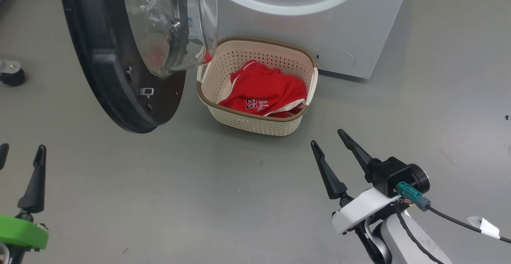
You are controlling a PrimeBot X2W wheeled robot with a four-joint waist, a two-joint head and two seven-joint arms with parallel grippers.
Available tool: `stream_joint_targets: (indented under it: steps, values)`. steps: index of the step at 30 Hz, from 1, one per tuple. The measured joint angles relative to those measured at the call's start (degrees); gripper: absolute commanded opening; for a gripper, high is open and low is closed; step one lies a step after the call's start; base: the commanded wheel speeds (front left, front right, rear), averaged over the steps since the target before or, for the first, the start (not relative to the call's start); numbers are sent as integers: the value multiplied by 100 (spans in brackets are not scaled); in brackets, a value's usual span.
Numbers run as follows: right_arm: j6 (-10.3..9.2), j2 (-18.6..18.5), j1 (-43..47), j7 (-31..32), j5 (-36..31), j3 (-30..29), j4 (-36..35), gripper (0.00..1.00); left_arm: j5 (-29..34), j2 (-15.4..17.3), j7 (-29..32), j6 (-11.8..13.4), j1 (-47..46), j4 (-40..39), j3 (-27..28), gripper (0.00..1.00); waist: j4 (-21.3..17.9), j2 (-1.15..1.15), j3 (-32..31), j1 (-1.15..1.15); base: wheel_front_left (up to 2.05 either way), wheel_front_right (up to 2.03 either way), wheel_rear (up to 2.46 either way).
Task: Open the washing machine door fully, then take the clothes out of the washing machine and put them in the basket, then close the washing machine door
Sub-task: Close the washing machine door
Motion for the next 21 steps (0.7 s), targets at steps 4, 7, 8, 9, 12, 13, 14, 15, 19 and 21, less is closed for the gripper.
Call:
stream_joint_targets:
  steps: [4,7,8,9,12,13,14,15,19,21]
  values:
    - [0,2,0,0,0,-5,0,100,-60,5,0,0,0,11,-38,44,-3,0,11,0,0,0,0]
    - [0,3,0,0,0,-10,0,100,-78,8,0,0,-1,31,-112,0,-2,0,15,0,0,0,0]
    - [0,3,0,0,0,-11,0,100,-92,9,0,0,-1,40,-130,0,-2,0,15,0,0,0,0]
    - [0,3,0,0,0,-12,0,100,-112,12,0,-1,-1,47,-137,0,-2,0,16,0,0,0,0]
    - [0,5,-1,0,0,-18,0,100,-159,41,0,-1,-1,65,-144,0,-1,0,19,0,0,0,0]
    - [0,5,-1,0,0,-18,0,100,-172,53,0,-5,-3,65,-142,0,0,0,20,0,0,0,0]
    - [0,7,-1,0,0,-18,0,100,-204,65,0,-7,-6,63,-141,0,0,0,21,0,0,0,0]
    - [0,7,-1,0,0,-18,0,100,-248,84,1,-7,-9,54,-142,0,0,0,22,0,0,0,0]
    - [0,9,-1,0,0,-19,2,100,-338,213,9,-7,-92,-34,-98,0,-3,0,22,0,0,0,0]
    - [0,10,-1,0,0,-19,2,100,-380,286,32,-7,-208,-85,-65,0,-5,0,18,0,0,0,0]
